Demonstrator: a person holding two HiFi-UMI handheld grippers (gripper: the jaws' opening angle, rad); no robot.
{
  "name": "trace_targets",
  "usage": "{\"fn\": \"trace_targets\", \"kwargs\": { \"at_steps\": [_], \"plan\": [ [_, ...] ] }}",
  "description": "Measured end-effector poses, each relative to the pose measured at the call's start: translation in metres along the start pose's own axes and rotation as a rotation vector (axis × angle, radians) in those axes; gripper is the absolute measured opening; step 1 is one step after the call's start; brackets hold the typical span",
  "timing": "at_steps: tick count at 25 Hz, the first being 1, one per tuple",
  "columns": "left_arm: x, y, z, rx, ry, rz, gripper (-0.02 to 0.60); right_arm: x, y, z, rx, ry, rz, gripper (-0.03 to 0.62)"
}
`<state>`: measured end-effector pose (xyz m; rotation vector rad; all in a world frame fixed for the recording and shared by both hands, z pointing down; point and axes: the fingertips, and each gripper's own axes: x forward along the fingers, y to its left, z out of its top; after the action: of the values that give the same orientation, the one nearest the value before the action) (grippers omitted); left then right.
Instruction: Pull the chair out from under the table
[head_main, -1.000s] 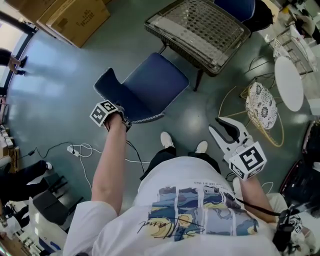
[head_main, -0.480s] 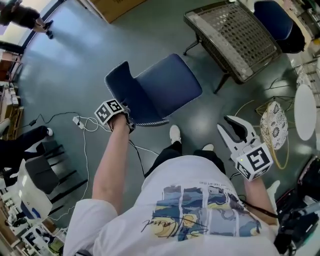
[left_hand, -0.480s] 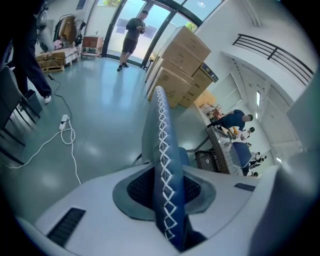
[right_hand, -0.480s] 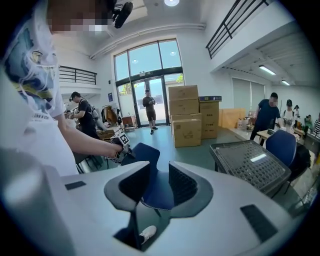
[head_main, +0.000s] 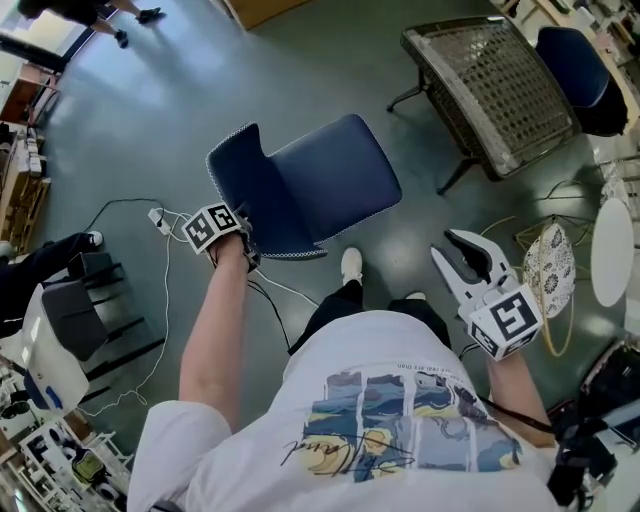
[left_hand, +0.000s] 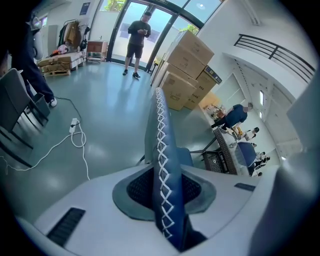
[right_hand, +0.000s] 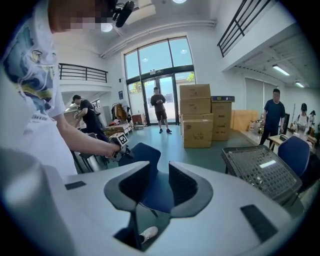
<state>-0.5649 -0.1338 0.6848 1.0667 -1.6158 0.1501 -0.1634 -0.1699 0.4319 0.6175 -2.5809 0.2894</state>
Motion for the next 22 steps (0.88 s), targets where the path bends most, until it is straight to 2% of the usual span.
{"fn": "trace_targets", "kwargs": {
  "at_steps": [4, 8, 11, 14, 18, 20, 22],
  "plan": [
    [-0.004, 0.008, 0.005, 0.026, 0.01, 0.002, 0.103, 0.003, 0.009, 0.005, -0.007, -0.001, 0.002, 0.1],
    [-0.004, 0.018, 0.012, 0.057, 0.028, 0.034, 0.126, 0.007, 0.014, 0.004, -0.007, -0.01, -0.001, 0.1],
    [-0.013, 0.02, 0.014, 0.087, -0.008, 0.077, 0.158, -0.002, 0.011, 0.0, -0.008, -0.024, -0.001, 0.101],
    [-0.032, 0.013, 0.009, 0.121, -0.087, 0.127, 0.163, -0.027, -0.001, -0.013, -0.008, -0.046, 0.0, 0.101],
    [-0.085, -0.014, 0.017, 0.187, -0.253, 0.2, 0.163, -0.068, -0.023, -0.025, -0.004, -0.072, 0.002, 0.1],
    [-0.115, -0.036, 0.014, 0.229, -0.331, 0.2, 0.163, -0.086, -0.032, -0.03, 0.001, -0.08, 0.009, 0.1],
    [-0.142, -0.07, -0.002, 0.281, -0.39, 0.161, 0.163, -0.108, -0.04, -0.038, 0.003, -0.092, 0.02, 0.1]
  ]
}}
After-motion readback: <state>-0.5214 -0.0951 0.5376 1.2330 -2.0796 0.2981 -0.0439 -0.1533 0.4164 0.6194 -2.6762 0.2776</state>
